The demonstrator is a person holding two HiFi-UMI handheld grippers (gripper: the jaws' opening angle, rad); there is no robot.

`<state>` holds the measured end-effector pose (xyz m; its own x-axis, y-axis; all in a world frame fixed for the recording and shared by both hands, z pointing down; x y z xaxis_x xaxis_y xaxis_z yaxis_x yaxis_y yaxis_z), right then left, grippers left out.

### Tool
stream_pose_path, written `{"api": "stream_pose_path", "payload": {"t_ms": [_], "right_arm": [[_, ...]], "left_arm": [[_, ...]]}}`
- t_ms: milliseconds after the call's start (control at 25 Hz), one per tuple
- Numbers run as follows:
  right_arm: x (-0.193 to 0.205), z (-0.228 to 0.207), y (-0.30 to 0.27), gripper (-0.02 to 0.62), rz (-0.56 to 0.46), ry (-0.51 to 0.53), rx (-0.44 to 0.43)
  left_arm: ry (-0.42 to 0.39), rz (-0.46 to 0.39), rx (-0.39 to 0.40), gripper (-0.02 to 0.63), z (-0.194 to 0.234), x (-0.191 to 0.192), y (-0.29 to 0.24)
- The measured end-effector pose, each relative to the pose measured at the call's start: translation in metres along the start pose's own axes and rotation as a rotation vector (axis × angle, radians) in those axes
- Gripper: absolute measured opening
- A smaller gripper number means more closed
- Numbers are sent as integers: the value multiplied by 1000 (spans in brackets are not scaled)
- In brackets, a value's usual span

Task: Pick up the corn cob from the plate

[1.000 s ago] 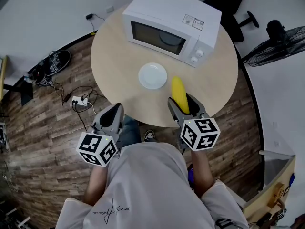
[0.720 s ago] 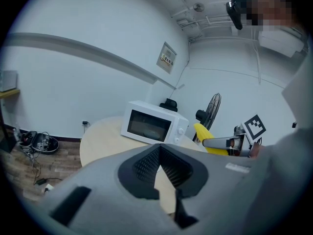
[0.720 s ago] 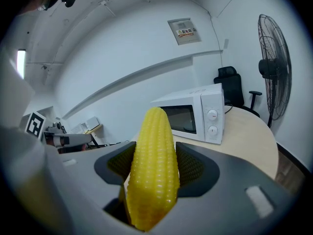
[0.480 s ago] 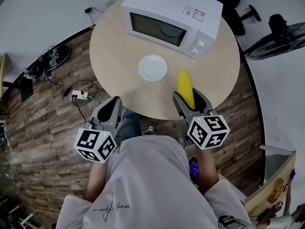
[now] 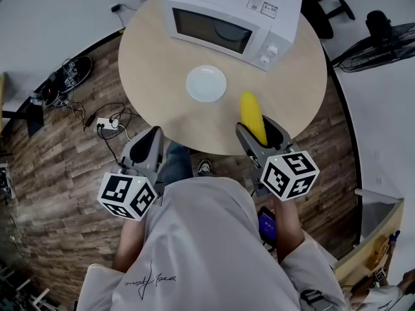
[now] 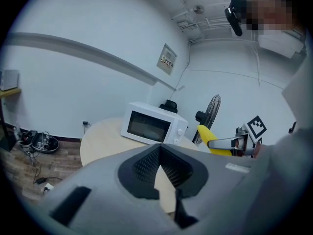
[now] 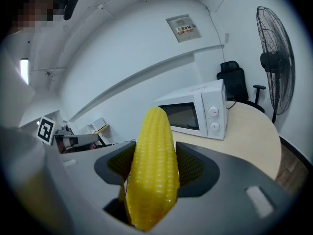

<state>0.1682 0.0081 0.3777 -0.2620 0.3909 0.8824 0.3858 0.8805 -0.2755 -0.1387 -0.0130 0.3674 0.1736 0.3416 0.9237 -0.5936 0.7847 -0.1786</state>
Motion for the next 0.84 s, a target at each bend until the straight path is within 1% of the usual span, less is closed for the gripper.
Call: {"api": "stream_pose_path", "payload": {"t_ms": [240, 840], "right_arm": [[-1, -1, -1, 267, 13, -18, -28], [-2, 2, -6, 267, 26, -18, -45]], "left_arm": [[3, 8, -1, -11, 2, 1, -1], [11, 11, -1, -11, 6, 0, -1]]}}
Point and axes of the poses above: the fingertips, and each gripper's own axes: y backward along the fingers, z to its left, x out of its underside, the point moved 10 cm from there along y, backward along the fingers, and after that the axes turned 11 degrees about -z, right-handed, at the moved point
